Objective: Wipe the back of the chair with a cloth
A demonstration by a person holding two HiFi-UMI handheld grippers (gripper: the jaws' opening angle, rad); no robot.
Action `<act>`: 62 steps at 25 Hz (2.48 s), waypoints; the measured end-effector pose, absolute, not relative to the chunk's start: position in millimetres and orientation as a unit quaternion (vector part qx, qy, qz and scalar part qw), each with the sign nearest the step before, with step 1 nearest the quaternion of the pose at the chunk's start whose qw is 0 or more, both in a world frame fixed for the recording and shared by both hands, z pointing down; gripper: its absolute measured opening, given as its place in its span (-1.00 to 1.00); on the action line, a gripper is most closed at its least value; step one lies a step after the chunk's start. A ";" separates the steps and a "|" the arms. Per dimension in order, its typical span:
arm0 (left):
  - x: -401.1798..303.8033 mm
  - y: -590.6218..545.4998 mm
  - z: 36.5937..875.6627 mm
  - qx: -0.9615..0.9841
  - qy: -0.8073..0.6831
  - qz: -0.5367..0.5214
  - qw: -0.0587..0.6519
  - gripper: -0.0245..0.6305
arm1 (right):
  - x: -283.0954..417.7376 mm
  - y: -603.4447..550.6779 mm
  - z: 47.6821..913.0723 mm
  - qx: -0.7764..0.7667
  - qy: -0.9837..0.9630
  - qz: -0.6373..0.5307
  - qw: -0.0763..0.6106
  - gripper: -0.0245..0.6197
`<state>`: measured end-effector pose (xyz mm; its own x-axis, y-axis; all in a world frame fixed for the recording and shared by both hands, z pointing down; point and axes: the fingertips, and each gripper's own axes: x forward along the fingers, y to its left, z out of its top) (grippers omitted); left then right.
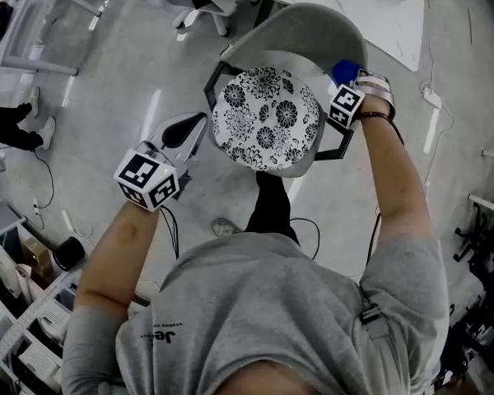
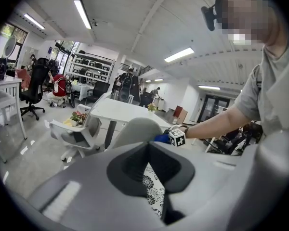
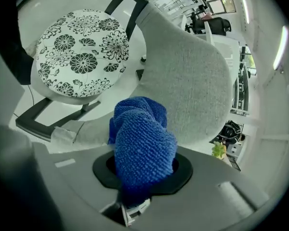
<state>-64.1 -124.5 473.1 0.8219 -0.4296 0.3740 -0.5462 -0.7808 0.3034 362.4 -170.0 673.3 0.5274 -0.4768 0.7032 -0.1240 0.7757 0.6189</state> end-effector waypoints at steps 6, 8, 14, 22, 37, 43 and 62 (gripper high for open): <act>-70.6 -111.3 471.7 0.935 -0.256 0.143 0.202 -0.78 | 354.6 -150.6 666.1 0.347 -0.505 -0.087 0.786 -0.68; -70.6 -110.2 472.4 0.934 -0.256 0.144 0.203 -0.78 | 328.7 -163.4 663.3 0.351 -0.536 -0.105 0.760 -0.68; -70.2 -132.0 478.9 0.927 -0.275 0.139 0.213 -0.78 | 223.9 -233.2 667.6 0.336 -0.628 -0.185 0.677 -0.68; -65.2 -172.1 501.1 0.910 -0.312 0.134 0.237 -0.78 | 82.9 -287.6 708.9 0.236 -0.723 -0.249 0.600 -0.68; -58.5 -201.1 538.8 0.889 -0.328 0.147 0.283 -0.78 | 103.7 -335.7 748.4 0.174 -0.661 -0.357 0.637 -0.68; -37.9 -193.2 539.7 0.900 -0.296 0.155 0.281 -0.78 | 166.1 -329.7 756.5 0.185 -0.609 -0.335 0.695 -0.68; -31.0 -133.5 528.9 0.921 -0.239 0.163 0.259 -0.78 | 315.2 -232.9 742.0 0.230 -0.499 -0.213 0.808 -0.69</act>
<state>-31.0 -133.5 528.9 0.8327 -0.3562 0.4240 -0.5250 -0.7511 0.4002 315.2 -232.9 742.0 0.4118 -0.5731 0.7085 0.1147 0.8039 0.5836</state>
